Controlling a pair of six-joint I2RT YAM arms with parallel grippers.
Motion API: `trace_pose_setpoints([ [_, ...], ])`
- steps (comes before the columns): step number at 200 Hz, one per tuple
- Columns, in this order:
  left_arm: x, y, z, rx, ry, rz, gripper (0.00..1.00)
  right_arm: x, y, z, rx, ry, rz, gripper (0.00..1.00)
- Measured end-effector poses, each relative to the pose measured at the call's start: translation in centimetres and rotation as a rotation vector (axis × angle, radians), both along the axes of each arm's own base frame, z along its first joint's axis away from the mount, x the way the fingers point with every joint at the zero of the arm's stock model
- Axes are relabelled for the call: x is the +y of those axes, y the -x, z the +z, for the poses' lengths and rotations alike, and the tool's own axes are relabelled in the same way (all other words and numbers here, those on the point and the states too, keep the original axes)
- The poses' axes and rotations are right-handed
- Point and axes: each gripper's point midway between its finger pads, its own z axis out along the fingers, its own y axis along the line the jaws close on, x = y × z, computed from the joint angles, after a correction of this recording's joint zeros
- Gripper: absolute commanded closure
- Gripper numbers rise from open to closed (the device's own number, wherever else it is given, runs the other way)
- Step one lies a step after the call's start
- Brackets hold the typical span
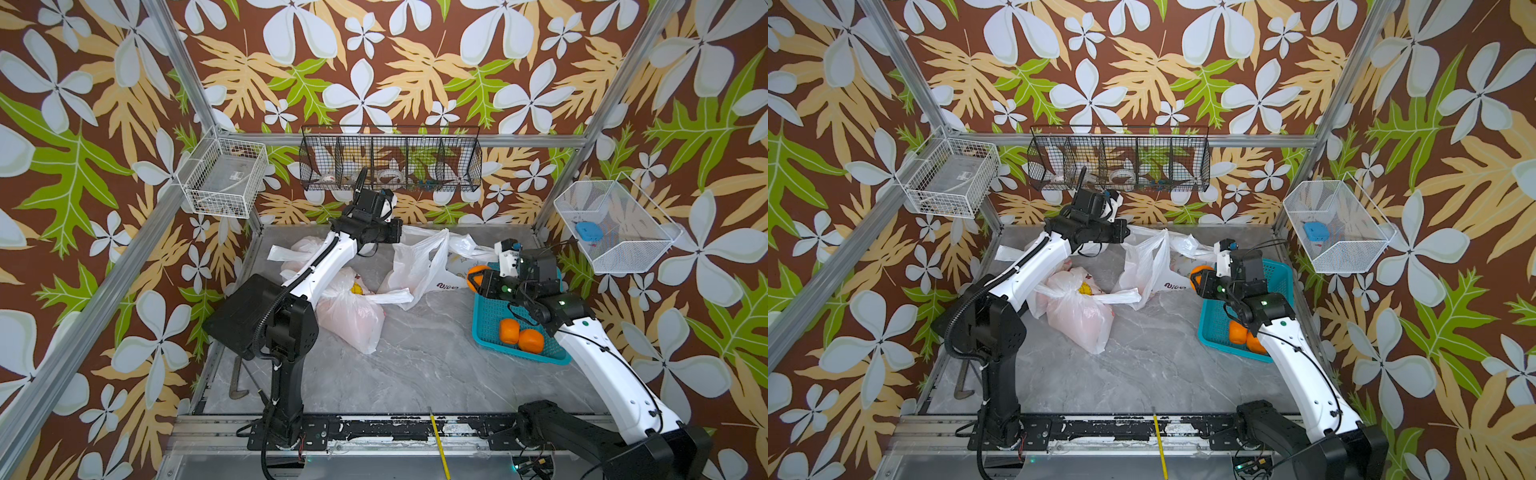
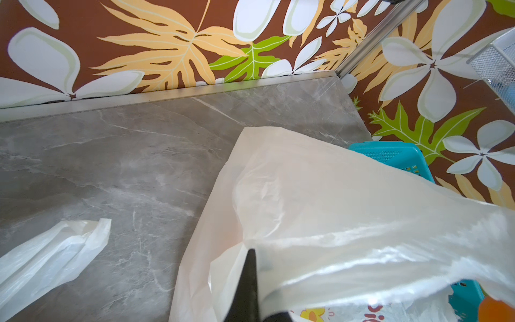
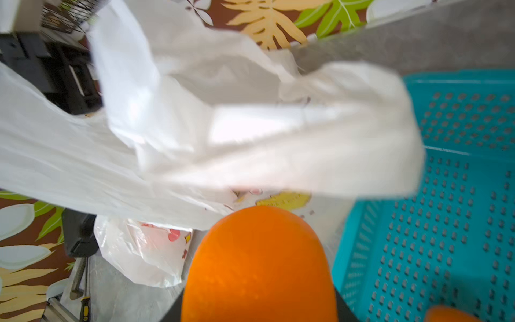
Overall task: Place the oranges into plastic bags & tie knots
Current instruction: Place the orange in the plastic bag.
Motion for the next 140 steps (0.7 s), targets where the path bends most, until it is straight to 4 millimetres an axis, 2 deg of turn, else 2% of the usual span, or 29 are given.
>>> trace_pose_setpoints([
  [10, 0.0, 0.0, 0.0, 0.000, 0.000, 0.000, 1.00, 0.7, -1.2, 0.2, -0.010, -0.009, 0.006, 0.56],
  [35, 0.0, 0.1, 0.2, -0.003, 0.001, -0.001, 1.00, 1.7, -3.7, -0.6, -0.010, -0.010, 0.015, 0.25],
  [55, 0.1, 0.2, 0.2, -0.006, 0.003, -0.001, 1.00, 1.5, -4.8, -0.9, -0.021, 0.019, 0.000, 0.15],
  [67, 0.0, 0.2, 0.2, -0.005, 0.008, -0.001, 1.00, 1.0, -4.9, -0.4, -0.036, 0.038, -0.019, 0.12],
  [85, 0.0, 0.1, 0.3, -0.007, 0.013, 0.003, 1.00, 0.0, -3.6, 0.9, -0.072, 0.070, -0.043, 0.12],
  [110, 0.0, -0.2, 0.3, -0.003, 0.020, 0.019, 1.00, -1.9, -0.1, 2.4, -0.104, 0.092, -0.090, 0.14],
  [123, 0.0, -0.5, 0.1, -0.002, 0.021, 0.025, 1.00, -2.8, 1.9, 2.3, -0.095, 0.108, -0.113, 0.13],
  [140, 0.2, -0.8, -0.1, 0.002, 0.019, 0.034, 1.00, -4.3, 4.1, 1.0, -0.053, 0.151, -0.158, 0.11],
])
